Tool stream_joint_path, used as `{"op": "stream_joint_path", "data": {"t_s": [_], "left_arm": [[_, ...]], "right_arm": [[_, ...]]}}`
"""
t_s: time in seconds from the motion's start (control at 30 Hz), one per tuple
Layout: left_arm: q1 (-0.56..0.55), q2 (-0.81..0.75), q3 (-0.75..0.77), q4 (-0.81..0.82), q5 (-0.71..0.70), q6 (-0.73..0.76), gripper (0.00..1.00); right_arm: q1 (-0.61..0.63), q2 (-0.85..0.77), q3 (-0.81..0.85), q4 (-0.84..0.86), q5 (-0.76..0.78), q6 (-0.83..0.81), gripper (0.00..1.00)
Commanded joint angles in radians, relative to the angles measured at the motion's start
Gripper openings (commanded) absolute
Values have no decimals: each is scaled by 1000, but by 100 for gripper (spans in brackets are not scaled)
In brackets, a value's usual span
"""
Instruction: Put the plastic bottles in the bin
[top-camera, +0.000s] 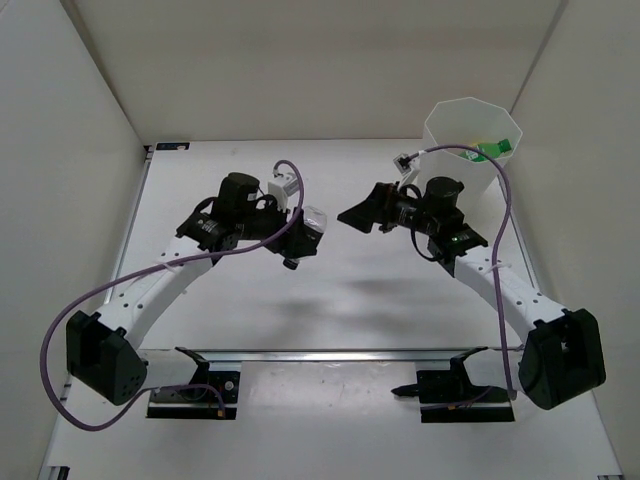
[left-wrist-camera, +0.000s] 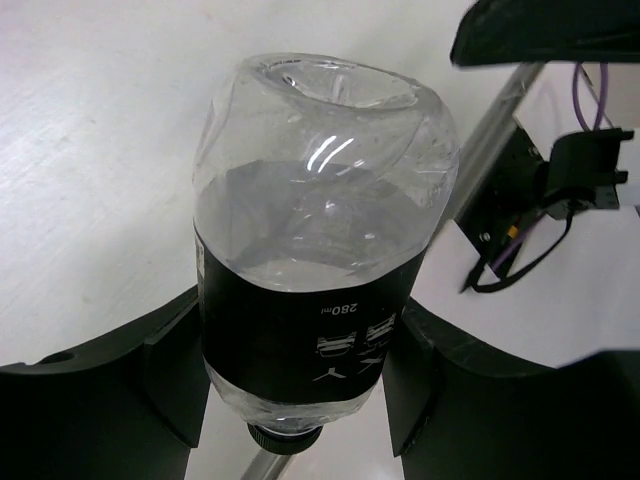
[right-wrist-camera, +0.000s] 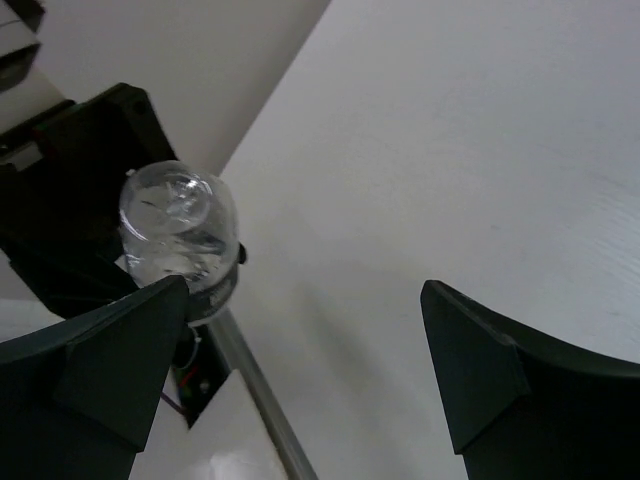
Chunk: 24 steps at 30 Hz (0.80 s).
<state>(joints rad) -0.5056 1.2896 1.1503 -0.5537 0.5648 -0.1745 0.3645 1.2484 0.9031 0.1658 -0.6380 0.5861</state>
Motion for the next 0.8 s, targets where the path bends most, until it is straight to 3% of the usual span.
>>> {"op": "stream_joint_path", "data": {"t_s": [0.0, 0.27, 0.4, 0.57, 0.77], "left_arm": [[-34, -42, -46, 87, 60, -37, 29], [-45, -64, -90, 163, 112, -105, 28], [-47, -44, -58, 146, 106, -91, 29], [-44, -50, -66, 147, 116, -92, 29], [-50, -58, -61, 140, 109, -77, 29]], "right_arm": [[50, -61, -36, 294, -78, 132, 99], [111, -67, -81, 353, -49, 167, 99], [137, -44, -61, 279, -5, 156, 99], [148, 8, -47, 245, 70, 138, 99], [171, 114, -7, 296, 31, 184, 96]]}}
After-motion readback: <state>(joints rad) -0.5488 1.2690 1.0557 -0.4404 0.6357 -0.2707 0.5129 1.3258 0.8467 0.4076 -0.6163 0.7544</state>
